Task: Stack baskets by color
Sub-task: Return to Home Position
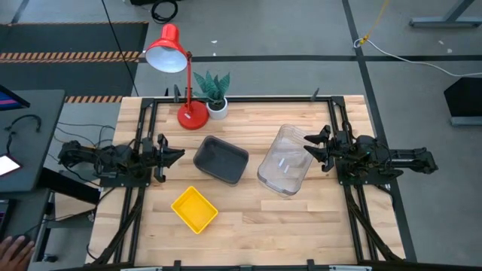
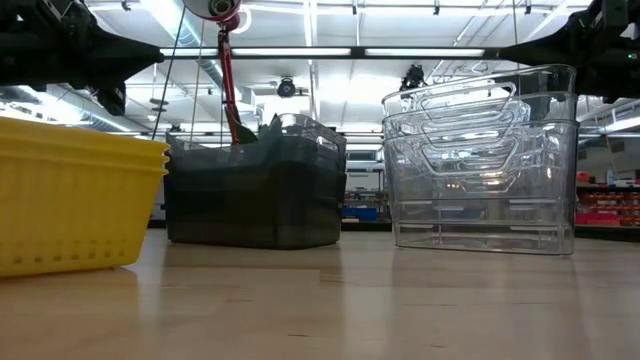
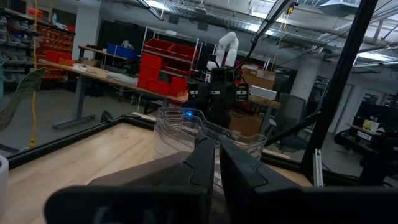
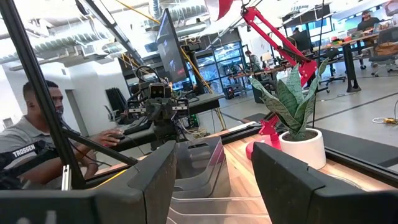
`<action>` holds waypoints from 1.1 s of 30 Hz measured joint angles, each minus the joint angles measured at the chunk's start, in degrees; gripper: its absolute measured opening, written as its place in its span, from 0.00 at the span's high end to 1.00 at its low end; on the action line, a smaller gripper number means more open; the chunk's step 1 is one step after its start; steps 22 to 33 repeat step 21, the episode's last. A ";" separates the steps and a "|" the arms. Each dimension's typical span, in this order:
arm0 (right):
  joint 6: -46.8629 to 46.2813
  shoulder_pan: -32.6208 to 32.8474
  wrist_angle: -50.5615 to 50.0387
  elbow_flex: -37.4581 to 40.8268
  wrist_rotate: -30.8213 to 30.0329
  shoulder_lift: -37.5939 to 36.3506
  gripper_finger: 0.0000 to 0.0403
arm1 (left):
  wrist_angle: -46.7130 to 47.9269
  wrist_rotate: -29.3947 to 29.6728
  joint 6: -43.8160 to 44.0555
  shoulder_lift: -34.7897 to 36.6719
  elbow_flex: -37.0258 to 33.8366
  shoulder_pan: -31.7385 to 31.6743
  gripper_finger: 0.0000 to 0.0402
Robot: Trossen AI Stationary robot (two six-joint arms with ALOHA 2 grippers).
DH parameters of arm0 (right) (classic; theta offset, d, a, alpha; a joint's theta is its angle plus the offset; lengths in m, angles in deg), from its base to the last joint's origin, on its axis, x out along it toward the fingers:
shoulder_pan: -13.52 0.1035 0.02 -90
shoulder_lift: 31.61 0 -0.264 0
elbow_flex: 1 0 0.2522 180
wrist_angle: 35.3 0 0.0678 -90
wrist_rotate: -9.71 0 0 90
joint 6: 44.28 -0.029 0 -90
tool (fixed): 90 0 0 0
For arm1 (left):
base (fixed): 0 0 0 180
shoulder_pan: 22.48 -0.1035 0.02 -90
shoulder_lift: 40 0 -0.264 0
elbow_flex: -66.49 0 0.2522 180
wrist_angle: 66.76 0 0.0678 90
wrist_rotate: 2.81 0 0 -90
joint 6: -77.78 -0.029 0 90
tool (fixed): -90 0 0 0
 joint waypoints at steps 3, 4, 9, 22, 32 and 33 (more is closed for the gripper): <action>0.01 0.00 0.00 0.00 0.00 0.00 0.47 | 0.00 0.00 -0.01 0.00 0.00 0.00 0.92; 0.00 0.00 0.00 0.00 0.00 0.00 0.47 | -0.02 -0.01 -0.01 0.02 0.00 0.00 0.92; 0.00 0.00 0.00 0.00 0.00 0.00 0.47 | 0.00 0.00 0.00 0.01 0.00 0.00 0.93; 0.01 0.00 0.00 0.00 0.00 0.00 0.47 | 0.00 -0.01 -0.01 0.00 0.00 0.00 0.92; 0.01 0.00 0.00 0.00 0.00 0.00 0.47 | 0.00 -0.01 -0.01 0.00 0.00 0.00 0.92; 0.01 0.00 0.00 0.00 0.00 0.00 0.47 | 0.00 -0.01 -0.01 0.00 0.00 0.00 0.92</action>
